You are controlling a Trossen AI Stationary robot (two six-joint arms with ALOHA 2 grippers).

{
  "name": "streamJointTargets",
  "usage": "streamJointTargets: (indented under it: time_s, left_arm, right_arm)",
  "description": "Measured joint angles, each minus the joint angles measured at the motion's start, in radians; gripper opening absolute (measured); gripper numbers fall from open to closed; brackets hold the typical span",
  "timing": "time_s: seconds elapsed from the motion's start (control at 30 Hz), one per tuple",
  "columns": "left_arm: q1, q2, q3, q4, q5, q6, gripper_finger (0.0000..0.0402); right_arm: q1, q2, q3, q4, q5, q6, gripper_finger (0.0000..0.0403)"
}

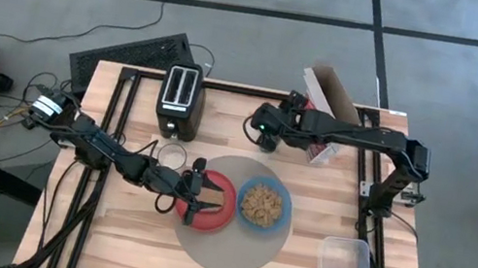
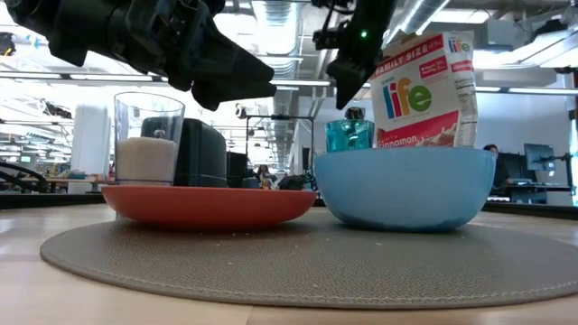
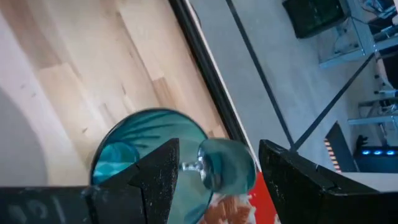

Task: Arrange a breakfast setting
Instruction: Move the spoon to the right of the placemat

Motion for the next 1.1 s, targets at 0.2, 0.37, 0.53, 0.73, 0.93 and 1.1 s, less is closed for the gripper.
streamJointTargets:
  time_s: [0.2,0.37,0.53,0.73,0.93,1.1]
  left_arm:
    - [0.000,0.000,0.000,-0.002,0.000,0.001,0.0193]
    - [0.000,0.000,0.000,-0.003,0.000,0.002,0.0194]
    - [0.000,0.000,0.000,-0.003,0.000,0.001,0.0194]
    - [0.000,0.000,0.000,-0.003,0.000,0.001,0.0194]
    - [0.000,0.000,0.000,-0.003,0.000,0.000,0.0194]
    - [0.000,0.000,0.000,-0.003,0.000,0.000,0.0194]
  right_arm:
    - [-0.034,0.003,0.000,-0.011,-0.003,0.010,0.0249]
    - [-0.044,0.003,0.000,-0.017,-0.006,0.009,0.0249]
    - [-0.066,0.003,0.000,-0.014,-0.044,0.017,0.0249]
    - [-0.097,0.003,0.000,-0.041,-0.091,0.044,0.0249]
    - [-0.115,0.028,-0.005,-0.061,-0.131,0.054,0.0249]
    - [-0.113,0.036,-0.004,-0.061,-0.136,0.039,0.0249]
